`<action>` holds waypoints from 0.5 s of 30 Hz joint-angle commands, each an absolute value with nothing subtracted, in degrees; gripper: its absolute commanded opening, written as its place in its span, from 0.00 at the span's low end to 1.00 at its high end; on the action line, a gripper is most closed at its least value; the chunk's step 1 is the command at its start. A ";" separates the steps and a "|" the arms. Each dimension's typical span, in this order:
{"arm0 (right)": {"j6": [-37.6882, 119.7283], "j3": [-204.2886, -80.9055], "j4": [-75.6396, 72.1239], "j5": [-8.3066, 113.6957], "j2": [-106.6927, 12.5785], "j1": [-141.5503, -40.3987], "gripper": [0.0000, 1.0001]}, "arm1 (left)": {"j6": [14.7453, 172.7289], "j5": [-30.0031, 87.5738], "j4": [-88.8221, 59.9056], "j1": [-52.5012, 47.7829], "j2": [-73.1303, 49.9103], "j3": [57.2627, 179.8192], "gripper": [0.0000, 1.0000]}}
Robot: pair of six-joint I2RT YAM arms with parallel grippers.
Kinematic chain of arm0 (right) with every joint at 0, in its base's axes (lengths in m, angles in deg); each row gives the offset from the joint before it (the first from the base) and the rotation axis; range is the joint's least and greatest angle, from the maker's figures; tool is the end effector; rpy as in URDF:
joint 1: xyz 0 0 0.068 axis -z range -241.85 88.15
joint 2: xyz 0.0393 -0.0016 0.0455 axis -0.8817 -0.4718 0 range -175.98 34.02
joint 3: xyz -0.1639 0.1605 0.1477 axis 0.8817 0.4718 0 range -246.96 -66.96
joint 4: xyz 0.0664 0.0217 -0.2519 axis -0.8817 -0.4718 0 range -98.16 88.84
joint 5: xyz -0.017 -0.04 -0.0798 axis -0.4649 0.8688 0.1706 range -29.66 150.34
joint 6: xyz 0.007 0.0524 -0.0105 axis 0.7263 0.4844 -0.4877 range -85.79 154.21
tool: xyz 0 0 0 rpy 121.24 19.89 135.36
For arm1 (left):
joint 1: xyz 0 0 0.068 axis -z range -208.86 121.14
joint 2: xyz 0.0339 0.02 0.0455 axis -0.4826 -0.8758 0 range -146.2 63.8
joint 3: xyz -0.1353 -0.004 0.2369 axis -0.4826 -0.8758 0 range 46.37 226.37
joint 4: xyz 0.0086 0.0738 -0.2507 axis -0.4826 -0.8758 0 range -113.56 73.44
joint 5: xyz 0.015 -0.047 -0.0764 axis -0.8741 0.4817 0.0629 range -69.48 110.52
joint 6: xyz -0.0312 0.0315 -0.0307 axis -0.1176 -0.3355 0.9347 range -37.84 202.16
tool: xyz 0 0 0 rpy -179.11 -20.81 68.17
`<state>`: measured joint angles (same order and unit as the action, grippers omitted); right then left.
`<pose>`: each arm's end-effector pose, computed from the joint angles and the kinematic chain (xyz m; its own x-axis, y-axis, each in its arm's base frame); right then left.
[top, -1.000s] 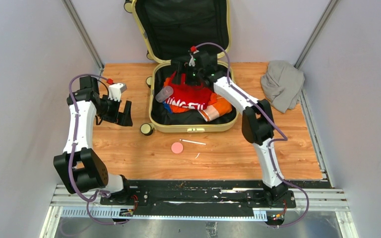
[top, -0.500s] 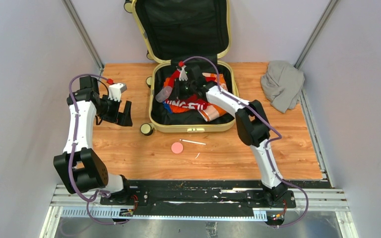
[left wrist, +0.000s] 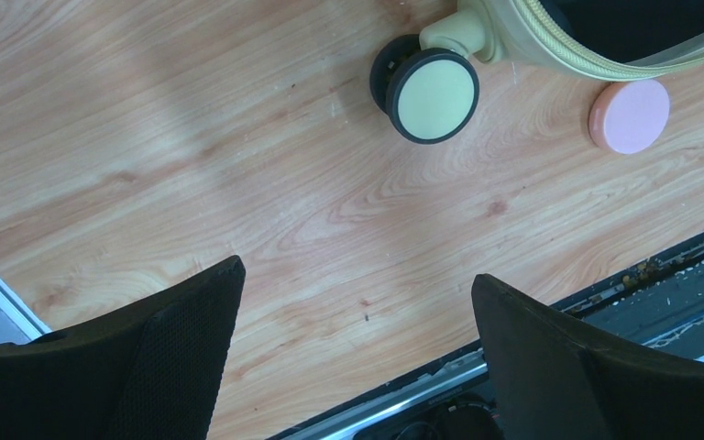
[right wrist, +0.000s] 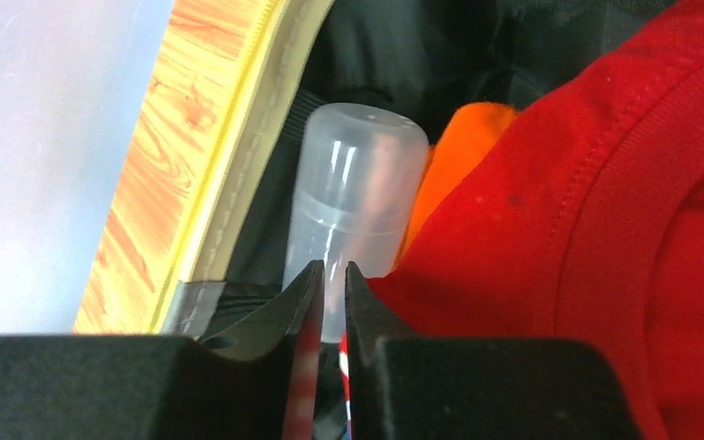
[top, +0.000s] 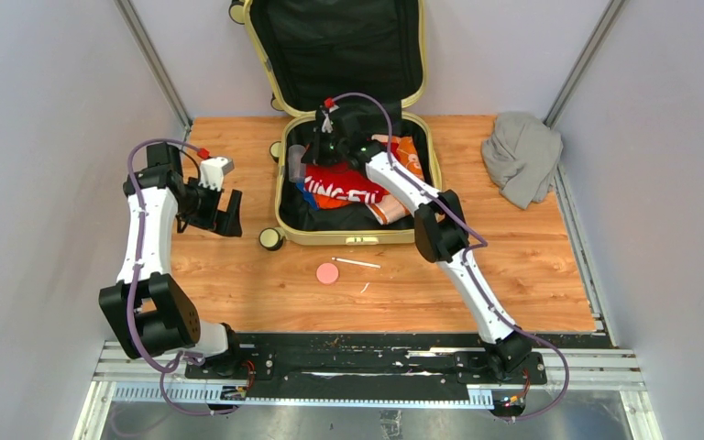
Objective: Pack the luggage
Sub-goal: Place the cup in the luggage.
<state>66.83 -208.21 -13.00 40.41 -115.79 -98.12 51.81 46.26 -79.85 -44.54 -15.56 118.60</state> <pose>0.4766 0.3647 0.2316 -0.6754 0.1331 -0.7253 -0.5338 0.5904 0.6054 0.2521 0.0547 0.3023 -0.8351 0.2383 -0.4959 0.3691 0.9111 -0.1837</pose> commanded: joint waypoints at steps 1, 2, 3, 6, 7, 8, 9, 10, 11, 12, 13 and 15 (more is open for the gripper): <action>70.05 -210.93 -14.04 41.89 -119.60 -98.10 0.19 | 50.44 46.40 -80.18 -45.28 -15.92 118.19 1.00; 70.43 -211.01 -13.69 42.07 -119.98 -98.04 0.22 | 50.43 46.51 -80.12 -45.29 -16.13 118.14 1.00; 70.79 -211.43 -13.56 42.02 -120.61 -97.99 0.23 | 50.47 46.60 -80.12 -45.29 -16.47 118.17 1.00; 71.33 -212.50 -14.16 40.40 -121.70 -97.81 0.25 | 50.57 46.80 -80.19 -45.44 -17.12 118.26 1.00; 71.66 -211.43 -13.73 39.94 -121.08 -97.58 0.26 | 50.46 46.88 -80.19 -45.50 -17.05 118.19 1.00; 71.97 -209.58 -12.48 39.42 -119.86 -97.33 0.27 | 50.26 46.97 -80.18 -45.55 -16.92 118.06 1.00; 72.52 -207.40 -10.75 38.93 -118.35 -96.96 0.30 | 50.12 46.98 -80.16 -45.55 -16.94 117.93 1.00; 73.17 -205.64 -8.90 38.48 -116.90 -96.54 0.34 | 50.06 47.02 -80.19 -45.50 -16.97 117.80 1.00; 74.32 -204.13 -6.46 37.59 -115.62 -95.93 0.38 | 49.99 47.11 -80.18 -45.62 -16.95 117.68 1.00; 75.98 -203.19 -3.29 35.96 -114.94 -95.38 0.42 | 49.87 47.19 -80.19 -45.64 -16.92 117.51 1.00; 77.55 -203.67 -1.87 34.90 -114.96 -94.90 0.46 | 49.84 47.30 -80.15 -45.59 -16.94 117.48 1.00; 78.90 -210.07 -3.40 35.11 -117.27 -94.44 0.50 | 49.86 47.48 -80.20 -45.64 -16.89 117.48 1.00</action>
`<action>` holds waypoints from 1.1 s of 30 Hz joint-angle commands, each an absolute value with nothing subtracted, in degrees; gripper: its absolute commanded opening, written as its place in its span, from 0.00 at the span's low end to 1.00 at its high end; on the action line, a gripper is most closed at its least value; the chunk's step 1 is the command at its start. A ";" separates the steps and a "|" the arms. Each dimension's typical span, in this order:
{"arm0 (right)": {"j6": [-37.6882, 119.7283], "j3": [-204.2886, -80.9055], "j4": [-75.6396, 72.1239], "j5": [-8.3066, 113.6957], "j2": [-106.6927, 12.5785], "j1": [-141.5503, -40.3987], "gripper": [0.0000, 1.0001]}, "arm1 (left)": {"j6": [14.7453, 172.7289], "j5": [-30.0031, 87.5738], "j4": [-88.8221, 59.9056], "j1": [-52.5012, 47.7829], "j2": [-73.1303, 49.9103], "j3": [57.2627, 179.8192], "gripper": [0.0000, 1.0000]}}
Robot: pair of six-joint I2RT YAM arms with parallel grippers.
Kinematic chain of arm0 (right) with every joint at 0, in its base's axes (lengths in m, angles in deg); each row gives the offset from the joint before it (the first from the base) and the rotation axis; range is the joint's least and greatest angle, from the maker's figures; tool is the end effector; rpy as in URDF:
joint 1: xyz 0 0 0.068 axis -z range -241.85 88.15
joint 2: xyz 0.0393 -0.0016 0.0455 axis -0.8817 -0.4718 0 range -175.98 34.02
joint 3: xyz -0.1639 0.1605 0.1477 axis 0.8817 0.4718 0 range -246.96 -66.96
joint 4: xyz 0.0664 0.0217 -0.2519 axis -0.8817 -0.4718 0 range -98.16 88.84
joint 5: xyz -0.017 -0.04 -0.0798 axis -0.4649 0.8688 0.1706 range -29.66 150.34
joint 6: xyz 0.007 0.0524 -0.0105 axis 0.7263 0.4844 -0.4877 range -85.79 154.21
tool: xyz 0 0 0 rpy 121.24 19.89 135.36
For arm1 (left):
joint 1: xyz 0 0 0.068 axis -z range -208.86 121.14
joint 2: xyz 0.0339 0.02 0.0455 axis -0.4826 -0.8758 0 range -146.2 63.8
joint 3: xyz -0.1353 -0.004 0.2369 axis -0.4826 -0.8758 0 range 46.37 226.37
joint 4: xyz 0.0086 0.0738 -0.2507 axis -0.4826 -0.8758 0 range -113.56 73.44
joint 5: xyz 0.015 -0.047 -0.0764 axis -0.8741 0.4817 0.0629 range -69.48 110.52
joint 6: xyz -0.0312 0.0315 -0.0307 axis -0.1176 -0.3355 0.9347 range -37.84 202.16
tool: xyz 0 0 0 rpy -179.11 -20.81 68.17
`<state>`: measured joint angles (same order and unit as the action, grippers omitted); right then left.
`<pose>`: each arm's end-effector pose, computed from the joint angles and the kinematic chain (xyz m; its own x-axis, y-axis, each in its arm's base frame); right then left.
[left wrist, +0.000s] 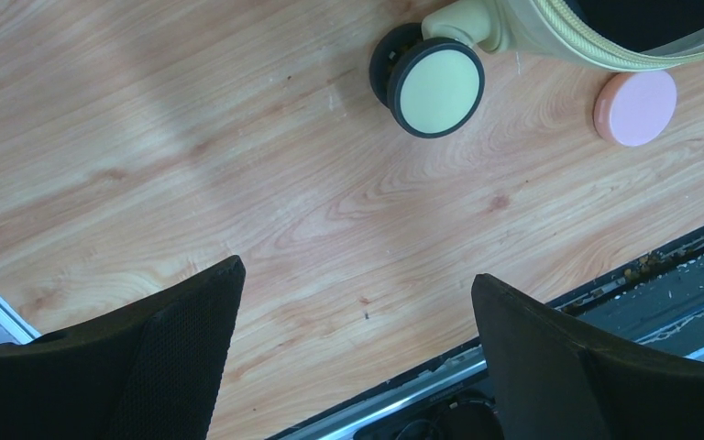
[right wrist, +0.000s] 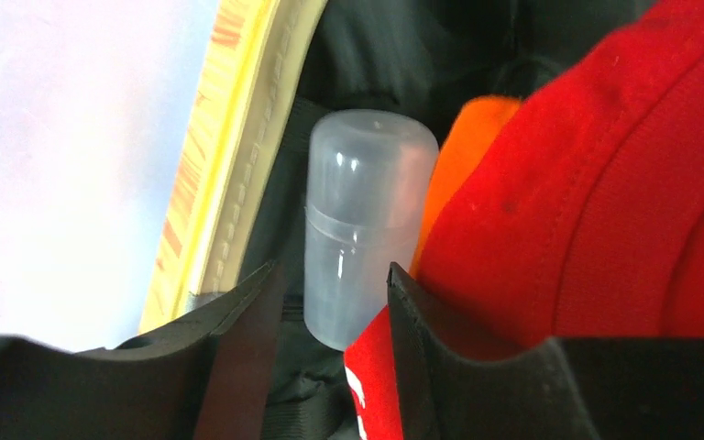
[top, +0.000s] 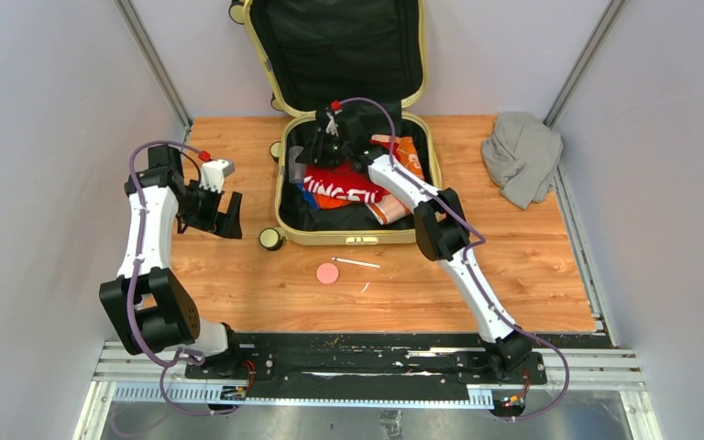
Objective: Pack the luggage
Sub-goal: Place the cup in the luggage.
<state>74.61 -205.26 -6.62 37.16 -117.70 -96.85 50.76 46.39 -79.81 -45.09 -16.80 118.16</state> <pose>0.4881 0.3588 0.2055 -0.7414 0.2084 -0.6379 -0.4619 0.5311 0.7103 0.2549 0.0580 0.2950 -0.8435 0.2427 -0.4791 0.3713 0.9081 -0.1938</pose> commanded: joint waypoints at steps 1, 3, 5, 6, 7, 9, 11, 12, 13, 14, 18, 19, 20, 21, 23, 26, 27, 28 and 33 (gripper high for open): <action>79.19 -212.36 -4.08 35.60 -118.40 -94.38 0.50 | 49.82 47.58 -80.20 -45.66 -16.96 117.54 1.00; 79.90 -213.74 -3.99 37.02 -119.71 -94.60 0.51 | 49.87 47.91 -80.19 -45.64 -16.94 117.69 1.00; 81.41 -211.80 -1.98 38.59 -120.44 -94.58 0.50 | 50.13 48.11 -80.19 -45.60 -17.10 117.69 1.00; 82.21 -210.92 -0.87 39.45 -120.98 -94.55 0.49 | 50.03 48.08 -80.19 -45.63 -17.08 117.59 1.00; 82.96 -210.51 0.27 39.92 -121.80 -94.53 0.47 | 49.87 47.97 -80.19 -45.60 -17.01 117.42 1.00; 84.12 -211.54 0.47 39.82 -124.11 -94.54 0.43 | 49.42 47.63 -80.19 -45.68 -16.69 117.01 1.00; 84.38 -213.02 -0.06 39.60 -126.09 -94.60 0.41 | 49.02 47.35 -80.19 -45.73 -16.48 116.78 1.00; 84.32 -213.19 -0.12 39.58 -126.70 -94.68 0.41 | 48.91 47.40 -80.15 -45.85 -16.52 116.77 1.00; 84.12 -213.21 -0.11 39.66 -127.14 -94.86 0.41 | 48.82 47.46 -80.12 -45.95 -16.54 116.72 1.00; 83.79 -213.40 -0.32 39.61 -127.57 -95.05 0.40 | 48.78 47.54 -80.11 -45.99 -16.71 116.77 1.00; 82.61 -213.58 -0.90 37.53 -128.09 -95.83 0.39 | 48.82 48.09 -80.11 -46.10 -17.75 116.94 1.00; 81.89 -212.97 -0.90 36.89 -127.80 -96.23 0.38 | 48.80 48.24 -80.11 -46.16 -18.03 117.01 1.00; 80.86 -212.67 -2.73 36.17 -127.46 -96.74 0.38 | 48.73 48.29 -80.10 -46.16 -18.25 117.03 1.00; 79.68 -212.46 -3.67 35.26 -127.12 -97.27 0.37 | 48.71 48.42 -80.11 -46.24 -18.33 117.11 1.00; 76.94 -212.09 -5.57 32.90 -126.17 -98.43 0.37 | 48.60 48.68 -80.11 -46.30 -18.47 117.12 1.00; 73.00 -209.90 -8.81 31.27 -123.76 -99.47 0.35 | 48.48 49.13 -80.11 -46.41 -18.30 117.06 1.00; 72.15 -208.91 -9.80 30.91 -122.69 -99.47 0.34 | 48.45 49.29 -80.11 -46.44 -18.14 116.97 1.00; 71.49 -207.98 -10.53 30.67 -121.66 -99.40 0.34 | 48.37 49.39 -80.11 -46.44 -18.00 116.91 1.00; 67.76 -205.92 -13.10 31.81 -114.53 -98.07 0.39 | 48.92 50.03 -80.17 -46.52 -17.45 116.98 1.00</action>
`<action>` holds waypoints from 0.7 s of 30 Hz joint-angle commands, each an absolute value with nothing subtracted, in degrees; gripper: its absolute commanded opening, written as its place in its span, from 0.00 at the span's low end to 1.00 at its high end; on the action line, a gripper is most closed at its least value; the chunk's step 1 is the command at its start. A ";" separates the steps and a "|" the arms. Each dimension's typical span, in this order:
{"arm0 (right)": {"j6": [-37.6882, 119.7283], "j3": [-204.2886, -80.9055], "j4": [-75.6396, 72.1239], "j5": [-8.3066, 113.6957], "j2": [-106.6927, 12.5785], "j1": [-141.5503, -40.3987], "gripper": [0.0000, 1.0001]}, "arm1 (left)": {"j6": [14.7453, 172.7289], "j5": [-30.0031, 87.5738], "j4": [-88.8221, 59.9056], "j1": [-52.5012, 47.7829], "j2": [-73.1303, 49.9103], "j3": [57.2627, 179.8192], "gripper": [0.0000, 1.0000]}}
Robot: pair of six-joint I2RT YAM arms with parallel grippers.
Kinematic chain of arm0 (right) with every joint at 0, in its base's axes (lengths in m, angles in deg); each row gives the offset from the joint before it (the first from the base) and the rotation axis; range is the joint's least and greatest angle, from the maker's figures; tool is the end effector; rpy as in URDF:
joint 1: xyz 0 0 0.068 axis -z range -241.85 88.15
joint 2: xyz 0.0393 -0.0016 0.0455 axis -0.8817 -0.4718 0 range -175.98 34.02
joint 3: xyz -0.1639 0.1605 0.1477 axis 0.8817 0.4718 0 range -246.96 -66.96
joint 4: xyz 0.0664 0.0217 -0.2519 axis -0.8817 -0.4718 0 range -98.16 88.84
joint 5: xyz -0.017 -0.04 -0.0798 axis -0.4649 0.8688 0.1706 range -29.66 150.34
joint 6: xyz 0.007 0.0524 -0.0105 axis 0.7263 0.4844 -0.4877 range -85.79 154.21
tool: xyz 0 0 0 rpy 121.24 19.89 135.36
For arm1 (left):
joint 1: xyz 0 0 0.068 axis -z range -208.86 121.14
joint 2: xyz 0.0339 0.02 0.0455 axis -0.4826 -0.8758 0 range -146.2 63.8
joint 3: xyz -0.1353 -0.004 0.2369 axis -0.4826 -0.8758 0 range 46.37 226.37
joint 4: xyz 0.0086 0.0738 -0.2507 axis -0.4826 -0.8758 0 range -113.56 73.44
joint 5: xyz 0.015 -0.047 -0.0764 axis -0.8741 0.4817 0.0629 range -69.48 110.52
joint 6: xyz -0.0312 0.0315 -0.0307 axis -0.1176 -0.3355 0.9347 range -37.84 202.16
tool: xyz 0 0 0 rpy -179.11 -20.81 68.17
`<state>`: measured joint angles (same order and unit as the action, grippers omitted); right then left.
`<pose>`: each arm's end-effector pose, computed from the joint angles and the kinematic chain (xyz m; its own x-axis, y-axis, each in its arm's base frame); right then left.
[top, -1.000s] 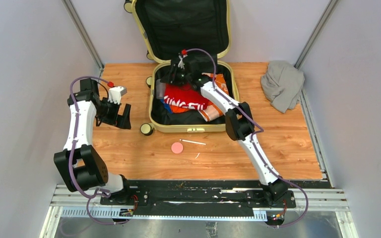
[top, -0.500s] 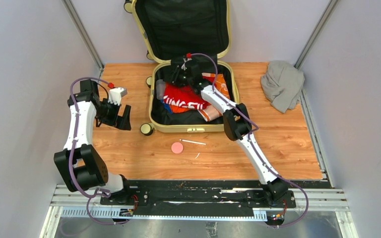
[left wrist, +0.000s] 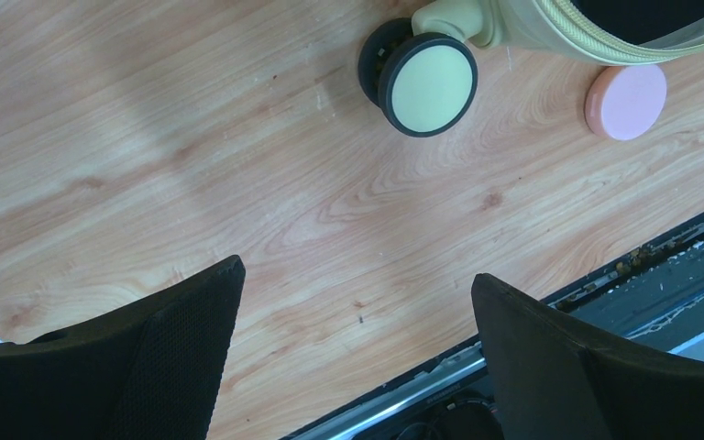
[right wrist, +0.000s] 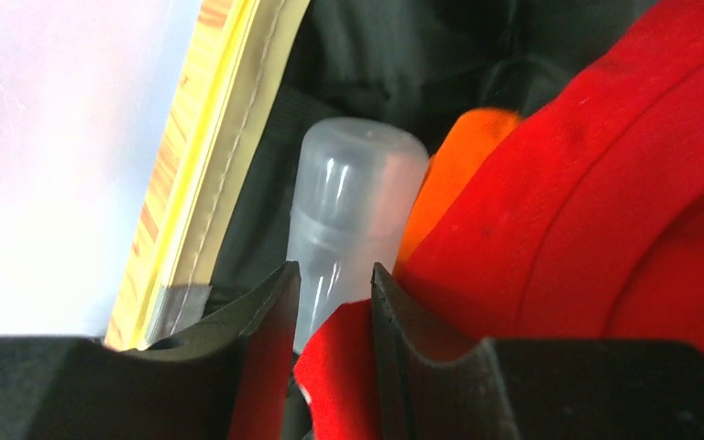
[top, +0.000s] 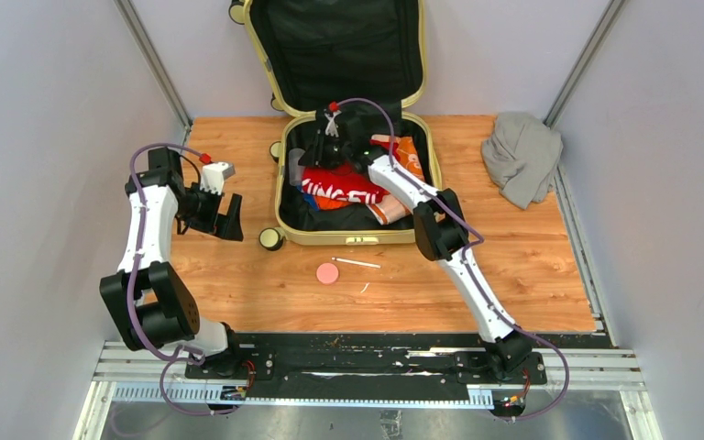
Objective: Pack the luggage
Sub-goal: Place the cup in the luggage, then pick up the makeup from the center of the board.
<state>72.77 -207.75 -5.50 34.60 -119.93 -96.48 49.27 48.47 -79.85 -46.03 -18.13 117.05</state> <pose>0.4935 0.3596 0.2002 -0.7250 0.1818 -0.6643 -0.5124 0.5021 0.6967 0.2564 0.0618 0.2844 -0.8501 0.2394 -0.4691 0.3812 0.8943 -0.2345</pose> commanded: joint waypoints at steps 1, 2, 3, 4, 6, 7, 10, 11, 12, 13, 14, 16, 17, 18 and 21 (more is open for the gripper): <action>67.22 -205.60 -13.38 32.12 -112.55 -97.59 0.45 | 49.06 50.13 -80.15 -46.52 -17.21 117.15 1.00; 66.20 -205.34 -14.30 33.00 -110.35 -97.27 0.53 | 49.26 50.14 -80.19 -46.52 -16.97 117.39 1.00; 64.79 -204.79 -15.34 34.06 -107.95 -97.11 0.60 | 49.61 50.20 -80.19 -46.57 -16.56 117.65 1.00; 63.04 -203.61 -16.46 35.41 -105.10 -97.20 0.67 | 49.87 50.23 -80.19 -46.61 -16.23 117.99 1.00; 59.98 -198.82 -17.65 38.25 -98.68 -97.81 0.79 | 50.04 50.23 -80.24 -46.68 -15.19 118.55 1.00; 58.58 -193.56 -17.73 39.79 -95.04 -98.26 0.83 | 50.06 50.28 -80.20 -46.70 -14.66 118.84 1.00; 54.43 -179.39 -17.73 44.52 -83.96 -100.49 0.93 | 50.81 50.59 -80.28 -46.92 -13.81 119.51 1.00; 52.98 -174.25 -17.68 46.24 -79.84 -101.77 0.95 | 51.05 50.74 -80.28 -47.02 -13.57 119.55 1.00; 51.43 -168.25 -17.28 48.22 -75.83 -103.37 0.96 | 51.44 50.83 -80.28 -47.12 -13.34 119.58 1.00; 49.94 -162.42 -16.57 50.20 -71.94 -105.11 0.97 | 51.79 50.92 -80.28 -47.20 -13.09 119.51 1.00; 48.34 -156.93 -15.84 53.40 -66.90 -108.08 0.98 | 52.08 50.97 -80.28 -47.29 -12.92 119.45 1.00; 46.46 -147.02 -14.89 56.79 -60.63 -112.43 0.98 | 52.48 50.89 -80.28 -47.50 -12.50 119.25 1.00; 46.42 -142.49 -14.59 57.41 -57.84 -114.32 0.99 | 52.78 50.81 -80.28 -47.59 -12.36 119.20 1.00; 46.61 -138.51 -14.26 57.70 -55.48 -115.91 0.99 | 53.02 50.74 -80.28 -47.79 -12.25 119.16 1.00; 48.12 -128.81 -11.69 57.70 -49.62 -120.02 0.99 | 53.64 50.47 -80.28 -48.09 -11.88 119.28 1.00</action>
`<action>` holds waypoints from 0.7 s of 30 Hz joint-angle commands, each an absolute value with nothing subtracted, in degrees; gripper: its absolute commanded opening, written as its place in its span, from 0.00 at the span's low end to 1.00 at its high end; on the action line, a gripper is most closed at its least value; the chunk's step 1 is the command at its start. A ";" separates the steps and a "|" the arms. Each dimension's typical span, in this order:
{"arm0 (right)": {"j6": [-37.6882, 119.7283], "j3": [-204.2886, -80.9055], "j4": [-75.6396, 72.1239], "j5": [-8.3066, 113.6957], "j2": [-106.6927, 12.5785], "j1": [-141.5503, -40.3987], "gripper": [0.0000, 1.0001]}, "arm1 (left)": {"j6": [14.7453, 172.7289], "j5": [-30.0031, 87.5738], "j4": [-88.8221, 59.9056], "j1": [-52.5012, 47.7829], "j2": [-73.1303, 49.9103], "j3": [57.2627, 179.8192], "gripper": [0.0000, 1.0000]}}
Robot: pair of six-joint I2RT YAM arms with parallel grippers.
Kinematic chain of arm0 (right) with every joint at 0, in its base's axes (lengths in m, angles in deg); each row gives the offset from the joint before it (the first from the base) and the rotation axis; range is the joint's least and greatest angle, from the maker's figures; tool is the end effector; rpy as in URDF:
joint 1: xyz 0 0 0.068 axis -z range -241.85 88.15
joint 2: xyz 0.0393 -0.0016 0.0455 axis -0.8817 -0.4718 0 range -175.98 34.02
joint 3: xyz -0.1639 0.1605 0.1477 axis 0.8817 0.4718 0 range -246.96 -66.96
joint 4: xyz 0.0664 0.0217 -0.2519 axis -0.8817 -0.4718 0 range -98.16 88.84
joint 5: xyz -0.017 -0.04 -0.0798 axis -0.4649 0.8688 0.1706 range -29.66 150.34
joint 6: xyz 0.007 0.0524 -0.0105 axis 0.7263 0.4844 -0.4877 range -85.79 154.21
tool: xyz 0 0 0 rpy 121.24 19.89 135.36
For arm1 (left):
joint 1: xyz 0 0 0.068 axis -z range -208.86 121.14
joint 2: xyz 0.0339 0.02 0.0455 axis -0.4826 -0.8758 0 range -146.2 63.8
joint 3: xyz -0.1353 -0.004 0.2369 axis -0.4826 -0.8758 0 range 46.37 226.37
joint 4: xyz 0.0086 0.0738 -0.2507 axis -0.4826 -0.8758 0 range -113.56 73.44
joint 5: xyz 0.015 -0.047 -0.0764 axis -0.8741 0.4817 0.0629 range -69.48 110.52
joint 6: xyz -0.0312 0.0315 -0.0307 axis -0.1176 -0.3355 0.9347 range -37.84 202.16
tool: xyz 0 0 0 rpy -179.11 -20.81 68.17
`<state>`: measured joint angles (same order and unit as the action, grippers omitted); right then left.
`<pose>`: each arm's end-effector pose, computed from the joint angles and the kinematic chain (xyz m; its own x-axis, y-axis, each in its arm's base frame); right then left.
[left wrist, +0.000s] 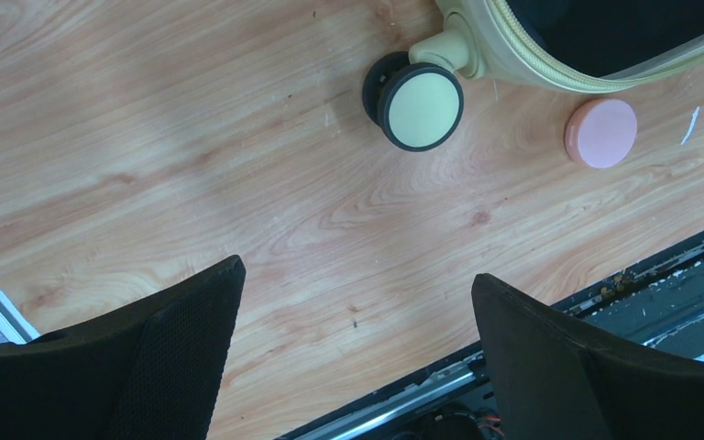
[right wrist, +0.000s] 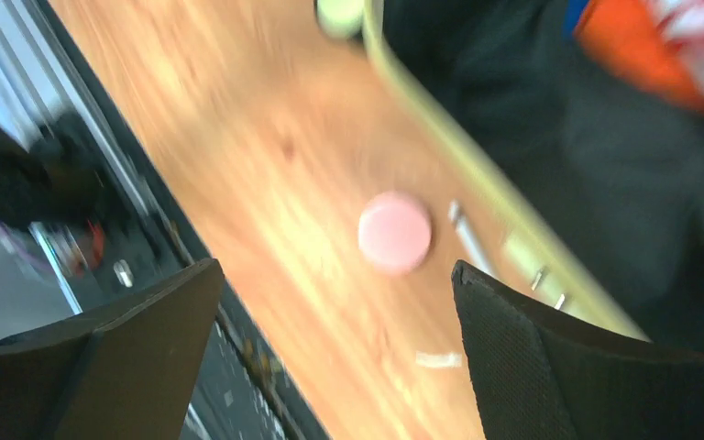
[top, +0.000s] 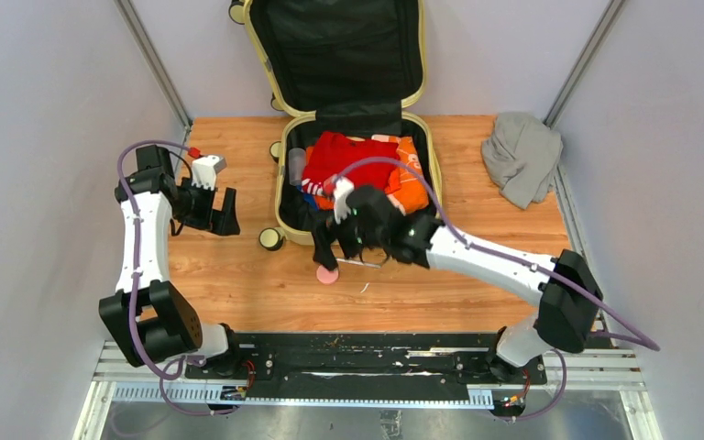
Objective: Pack the luggage
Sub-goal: Pick up the makeup from the center of the board.
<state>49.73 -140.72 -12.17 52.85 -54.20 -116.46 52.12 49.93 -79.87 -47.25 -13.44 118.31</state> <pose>0.2062 0.2982 0.3273 -0.4746 -0.2098 -0.8549 -0.7777 0.5547 0.2956 0.2424 0.0622 0.3104 -0.8174 0.1878 -0.5445 0.3514 0.9116 -0.2132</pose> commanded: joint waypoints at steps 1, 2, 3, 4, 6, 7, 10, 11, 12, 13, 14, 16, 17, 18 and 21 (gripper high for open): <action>48.61 -126.34 -10.65 58.04 -48.74 -121.31 0.99 | 53.75 50.37 -80.28 -48.15 -11.78 119.32 1.00; 48.88 -124.78 -10.12 59.04 -48.46 -122.61 0.99 | 53.84 50.39 -80.22 -48.18 -11.66 119.24 1.00; 49.06 -123.66 -9.77 60.05 -48.72 -123.92 0.99 | 53.98 50.45 -80.20 -48.23 -11.66 119.19 1.00; 49.25 -123.05 -9.59 61.18 -49.41 -124.85 0.99 | 54.37 50.52 -80.26 -48.22 -11.70 119.15 1.00; 49.87 -123.04 -9.27 61.53 -51.65 -125.74 0.99 | 55.13 50.49 -80.28 -48.27 -11.84 119.27 1.00; 50.06 -123.28 -9.13 61.25 -52.91 -126.01 1.00 | 55.45 50.57 -80.28 -48.24 -11.75 119.32 1.00; 49.85 -124.46 -7.64 61.39 -57.36 -126.26 1.00 | 55.98 50.52 -80.28 -48.24 -10.76 119.32 1.00; 49.58 -125.02 -7.04 61.24 -58.90 -126.23 1.00 | 55.97 50.50 -80.28 -48.21 -10.23 119.20 1.00; 49.39 -125.57 -6.43 61.22 -60.34 -126.33 1.00 | 55.97 50.43 -80.28 -48.26 -9.80 119.03 1.00; 49.33 -126.07 -5.77 61.21 -61.84 -126.38 1.00 | 55.88 50.34 -80.28 -48.24 -9.40 118.88 1.00; 49.32 -126.63 -5.26 61.54 -63.67 -126.44 1.00 | 55.99 50.18 -80.28 -48.22 -9.17 118.73 1.00; 49.29 -127.88 -4.84 63.29 -66.08 -126.42 1.00 | 56.12 49.90 -80.28 -48.22 -9.01 118.79 1.00; 49.27 -128.47 -4.59 64.07 -67.14 -126.42 1.00 | 56.26 49.86 -80.28 -48.25 -8.99 118.86 1.00; 49.15 -128.97 -4.39 64.57 -68.04 -126.40 1.00 | 56.23 49.90 -80.28 -48.28 -8.98 118.88 1.00; 49.04 -130.57 -3.82 66.36 -70.32 -126.40 1.00 | 56.31 49.93 -80.28 -48.21 -8.90 119.20 1.00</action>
